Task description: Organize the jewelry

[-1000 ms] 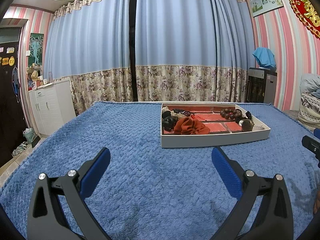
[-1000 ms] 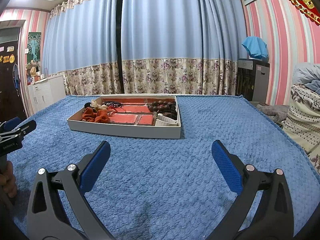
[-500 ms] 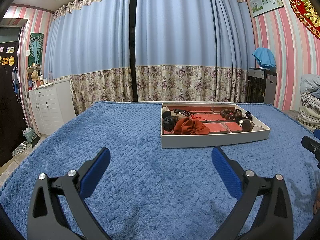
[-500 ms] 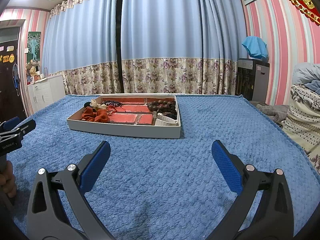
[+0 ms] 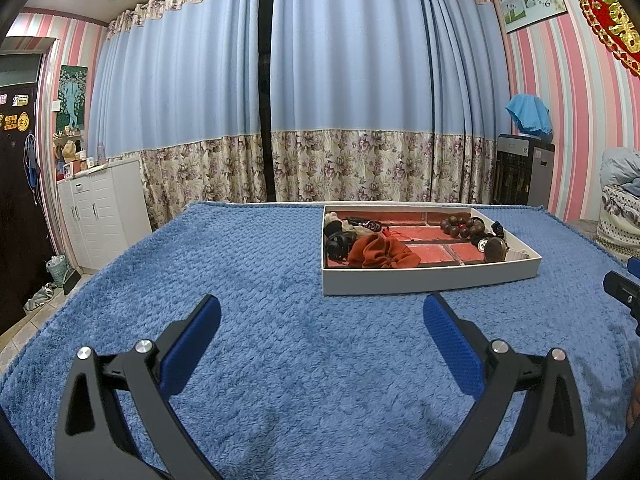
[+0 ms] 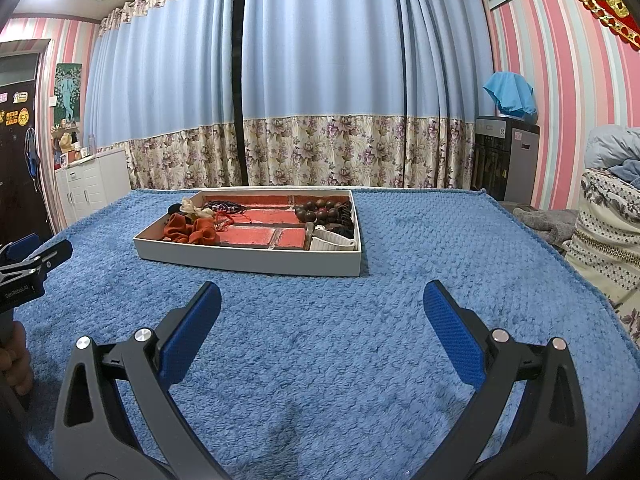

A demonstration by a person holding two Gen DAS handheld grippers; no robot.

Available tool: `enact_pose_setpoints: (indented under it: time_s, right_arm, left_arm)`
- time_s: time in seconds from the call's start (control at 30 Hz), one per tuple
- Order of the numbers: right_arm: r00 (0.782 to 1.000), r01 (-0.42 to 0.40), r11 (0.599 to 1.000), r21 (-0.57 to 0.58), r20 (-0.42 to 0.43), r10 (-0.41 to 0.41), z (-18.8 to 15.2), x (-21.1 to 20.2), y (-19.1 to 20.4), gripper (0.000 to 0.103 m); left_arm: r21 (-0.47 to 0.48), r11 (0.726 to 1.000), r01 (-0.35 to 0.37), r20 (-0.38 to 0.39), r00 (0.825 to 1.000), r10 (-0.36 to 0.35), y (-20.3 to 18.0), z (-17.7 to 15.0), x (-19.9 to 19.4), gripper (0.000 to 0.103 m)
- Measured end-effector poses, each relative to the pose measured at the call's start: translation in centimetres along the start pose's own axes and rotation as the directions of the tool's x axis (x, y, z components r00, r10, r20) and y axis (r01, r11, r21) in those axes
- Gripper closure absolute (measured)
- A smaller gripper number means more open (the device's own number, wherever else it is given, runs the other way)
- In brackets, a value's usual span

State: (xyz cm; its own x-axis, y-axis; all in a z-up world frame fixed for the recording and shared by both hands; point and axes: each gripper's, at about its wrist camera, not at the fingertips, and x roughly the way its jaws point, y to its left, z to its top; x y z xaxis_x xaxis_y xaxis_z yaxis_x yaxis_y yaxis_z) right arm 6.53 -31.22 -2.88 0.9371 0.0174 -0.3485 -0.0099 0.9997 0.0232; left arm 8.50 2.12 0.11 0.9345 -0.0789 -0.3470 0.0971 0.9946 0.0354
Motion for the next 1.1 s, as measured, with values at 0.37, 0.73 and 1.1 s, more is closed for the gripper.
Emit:
enact_pose_setpoints:
  time_s: [0.37,0.73,1.1]
  right_arm:
    - [1.0,0.0,1.0,0.0,-0.001,0.0,-0.07,-0.04,0.0,0.005]
    - [1.0,0.0,1.0,0.001,-0.001,0.0,0.01,-0.03,-0.02,0.005]
    - [1.0,0.0,1.0,0.001,-0.002,0.0,-0.09,-0.06,-0.03,0.005]
  left_arm:
    - [-0.001,1.0,0.0,-0.001,1.0,0.0,0.0,0.01,0.02,0.004]
    - [0.0,1.0,0.0,0.001,1.0,0.0,0.0,0.0,-0.03,0.004]
    - [-0.005,1.0,0.0,-0.002,1.0,0.0,0.13,-0.14,-0.05,0.004]
